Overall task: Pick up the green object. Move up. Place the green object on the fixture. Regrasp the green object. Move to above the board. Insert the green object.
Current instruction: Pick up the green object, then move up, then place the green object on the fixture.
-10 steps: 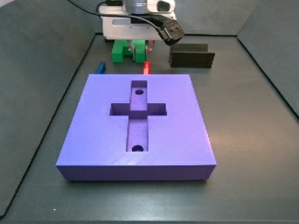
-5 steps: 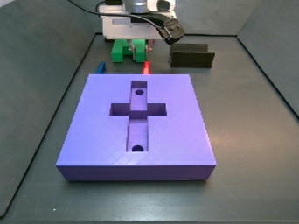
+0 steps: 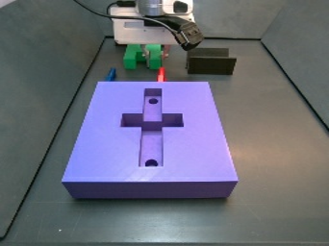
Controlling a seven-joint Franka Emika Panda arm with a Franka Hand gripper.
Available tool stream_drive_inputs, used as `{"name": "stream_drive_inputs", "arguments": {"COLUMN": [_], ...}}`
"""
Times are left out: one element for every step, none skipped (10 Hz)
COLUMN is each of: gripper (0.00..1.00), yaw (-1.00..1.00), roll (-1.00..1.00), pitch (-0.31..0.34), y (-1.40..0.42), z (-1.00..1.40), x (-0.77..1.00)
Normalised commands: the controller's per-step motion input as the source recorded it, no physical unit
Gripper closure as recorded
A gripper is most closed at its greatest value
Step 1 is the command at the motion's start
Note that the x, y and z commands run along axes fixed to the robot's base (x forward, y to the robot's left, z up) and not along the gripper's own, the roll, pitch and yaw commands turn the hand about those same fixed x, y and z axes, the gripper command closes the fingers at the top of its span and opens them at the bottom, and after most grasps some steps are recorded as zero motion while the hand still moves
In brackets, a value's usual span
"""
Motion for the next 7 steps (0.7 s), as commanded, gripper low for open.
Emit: {"name": "stream_drive_inputs", "arguments": {"gripper": [1.0,1.0,1.0,1.0,1.0,1.0,1.0], "yaw": [0.0,0.0,0.0,-0.02,-0.03,-0.02,0.0], "roll": [0.0,0.0,0.0,0.01,0.01,0.04,0.0], "pitch": [0.0,0.0,0.0,0.045,0.075,0.059,0.0], "y": [0.0,0.0,0.0,0.06,0.05,0.02,0.0], "z": [0.0,0.0,0.83,0.73,0.6,0.26,0.0], "x": [0.0,0.0,0.0,-0.04,-0.06,0.0,0.03]}}
